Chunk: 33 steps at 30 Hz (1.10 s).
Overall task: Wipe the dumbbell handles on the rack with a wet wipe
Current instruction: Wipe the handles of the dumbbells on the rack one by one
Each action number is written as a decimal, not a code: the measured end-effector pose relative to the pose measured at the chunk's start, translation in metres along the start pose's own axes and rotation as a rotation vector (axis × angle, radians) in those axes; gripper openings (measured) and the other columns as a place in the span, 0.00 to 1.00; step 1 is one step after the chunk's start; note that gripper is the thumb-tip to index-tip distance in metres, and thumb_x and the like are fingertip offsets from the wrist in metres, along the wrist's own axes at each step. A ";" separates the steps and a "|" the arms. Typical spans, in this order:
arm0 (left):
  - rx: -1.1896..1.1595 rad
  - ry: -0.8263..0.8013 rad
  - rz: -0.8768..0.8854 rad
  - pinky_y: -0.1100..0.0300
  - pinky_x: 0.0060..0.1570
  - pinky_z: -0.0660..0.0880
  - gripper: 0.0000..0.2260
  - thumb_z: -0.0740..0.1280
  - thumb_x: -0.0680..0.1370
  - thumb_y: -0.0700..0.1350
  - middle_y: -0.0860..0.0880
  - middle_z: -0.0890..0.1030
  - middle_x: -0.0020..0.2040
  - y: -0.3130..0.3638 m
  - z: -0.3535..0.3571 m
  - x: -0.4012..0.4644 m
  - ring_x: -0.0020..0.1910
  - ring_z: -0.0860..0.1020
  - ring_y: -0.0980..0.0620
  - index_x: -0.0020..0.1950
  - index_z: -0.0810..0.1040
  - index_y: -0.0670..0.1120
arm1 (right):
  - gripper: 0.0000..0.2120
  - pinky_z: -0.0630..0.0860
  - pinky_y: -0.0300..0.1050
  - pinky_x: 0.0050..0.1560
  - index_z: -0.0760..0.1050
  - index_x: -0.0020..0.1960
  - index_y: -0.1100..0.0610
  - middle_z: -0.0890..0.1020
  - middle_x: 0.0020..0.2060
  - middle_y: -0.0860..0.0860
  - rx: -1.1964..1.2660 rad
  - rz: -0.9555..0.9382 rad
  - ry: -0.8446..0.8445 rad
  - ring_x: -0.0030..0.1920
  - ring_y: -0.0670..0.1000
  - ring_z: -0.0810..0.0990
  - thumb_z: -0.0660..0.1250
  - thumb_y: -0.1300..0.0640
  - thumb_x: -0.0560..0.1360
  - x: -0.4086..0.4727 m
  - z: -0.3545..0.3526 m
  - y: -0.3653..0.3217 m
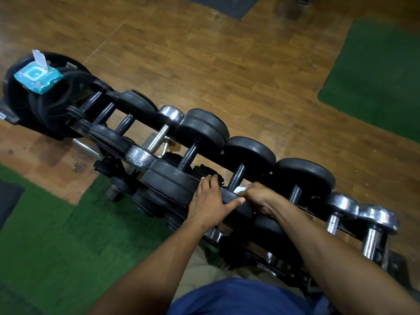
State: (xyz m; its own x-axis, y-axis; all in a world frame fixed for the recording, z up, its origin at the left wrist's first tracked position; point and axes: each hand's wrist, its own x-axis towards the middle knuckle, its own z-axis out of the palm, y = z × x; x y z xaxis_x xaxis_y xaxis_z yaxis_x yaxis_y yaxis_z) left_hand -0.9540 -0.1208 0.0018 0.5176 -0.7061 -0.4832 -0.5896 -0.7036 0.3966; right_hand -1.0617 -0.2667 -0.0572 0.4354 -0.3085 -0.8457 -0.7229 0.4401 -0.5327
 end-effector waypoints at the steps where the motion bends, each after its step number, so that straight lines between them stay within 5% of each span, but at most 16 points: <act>1: 0.002 -0.002 -0.001 0.46 0.78 0.58 0.54 0.60 0.69 0.79 0.44 0.55 0.82 0.000 0.000 0.000 0.82 0.50 0.46 0.83 0.50 0.46 | 0.06 0.80 0.54 0.47 0.85 0.45 0.62 0.86 0.41 0.60 -0.020 0.006 -0.022 0.42 0.58 0.85 0.68 0.66 0.74 0.000 -0.002 -0.001; 5: 0.000 -0.008 -0.007 0.45 0.78 0.58 0.54 0.59 0.69 0.80 0.44 0.55 0.82 0.000 -0.001 -0.001 0.82 0.50 0.46 0.83 0.50 0.46 | 0.12 0.81 0.53 0.51 0.86 0.50 0.57 0.87 0.46 0.57 -0.051 0.036 -0.102 0.48 0.58 0.86 0.65 0.64 0.73 -0.001 -0.003 -0.002; 8: -0.003 -0.010 -0.008 0.44 0.78 0.59 0.55 0.59 0.68 0.80 0.44 0.55 0.82 0.000 -0.002 -0.001 0.82 0.51 0.46 0.83 0.50 0.46 | 0.13 0.81 0.48 0.45 0.85 0.46 0.58 0.87 0.43 0.58 0.049 0.060 -0.076 0.42 0.55 0.85 0.63 0.68 0.72 0.000 0.005 -0.008; 11: -0.018 -0.005 -0.001 0.43 0.77 0.59 0.54 0.60 0.68 0.80 0.44 0.56 0.82 0.000 -0.002 -0.001 0.82 0.51 0.46 0.82 0.51 0.46 | 0.15 0.79 0.52 0.51 0.85 0.47 0.60 0.85 0.46 0.62 0.244 0.058 0.004 0.44 0.57 0.82 0.62 0.70 0.71 0.011 0.010 -0.012; 16: -0.020 -0.001 -0.003 0.43 0.77 0.60 0.54 0.60 0.68 0.80 0.43 0.56 0.82 0.000 -0.002 -0.002 0.82 0.51 0.45 0.82 0.51 0.46 | 0.17 0.77 0.47 0.42 0.83 0.43 0.58 0.82 0.38 0.55 0.382 0.031 0.159 0.36 0.51 0.77 0.58 0.72 0.71 0.014 0.011 -0.017; 22: -0.021 0.018 0.009 0.44 0.77 0.60 0.54 0.59 0.68 0.80 0.44 0.57 0.81 -0.001 0.003 0.000 0.82 0.52 0.45 0.81 0.52 0.46 | 0.18 0.72 0.46 0.35 0.77 0.24 0.54 0.81 0.26 0.53 -0.178 -0.183 0.265 0.33 0.53 0.78 0.66 0.68 0.70 -0.014 -0.011 -0.022; 24: -0.026 0.037 0.016 0.44 0.77 0.60 0.53 0.59 0.68 0.80 0.44 0.58 0.81 -0.001 0.004 0.000 0.81 0.53 0.45 0.81 0.53 0.46 | 0.17 0.72 0.44 0.32 0.78 0.28 0.51 0.81 0.27 0.49 -0.465 -0.309 0.325 0.31 0.52 0.78 0.65 0.64 0.72 -0.026 -0.017 -0.033; 28: -0.043 0.054 0.019 0.45 0.79 0.57 0.52 0.61 0.70 0.79 0.44 0.56 0.82 -0.002 0.005 -0.001 0.82 0.51 0.45 0.82 0.52 0.46 | 0.13 0.75 0.48 0.31 0.78 0.58 0.50 0.83 0.38 0.52 -1.115 -0.702 0.621 0.38 0.59 0.82 0.62 0.59 0.77 -0.035 -0.012 -0.062; 33: -0.077 0.077 0.016 0.46 0.79 0.55 0.53 0.63 0.70 0.77 0.43 0.54 0.83 -0.002 0.005 -0.004 0.82 0.50 0.45 0.82 0.50 0.46 | 0.06 0.68 0.47 0.30 0.80 0.51 0.54 0.80 0.45 0.51 -1.770 -0.719 0.368 0.39 0.55 0.82 0.66 0.55 0.80 -0.004 0.004 -0.081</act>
State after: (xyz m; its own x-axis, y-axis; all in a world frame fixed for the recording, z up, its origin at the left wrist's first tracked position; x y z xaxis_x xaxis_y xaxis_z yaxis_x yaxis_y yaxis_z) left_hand -0.9581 -0.1164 -0.0011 0.5567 -0.7189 -0.4162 -0.5499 -0.6945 0.4640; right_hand -1.0027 -0.2974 -0.0113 0.9034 -0.2518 -0.3472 -0.2288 -0.9676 0.1065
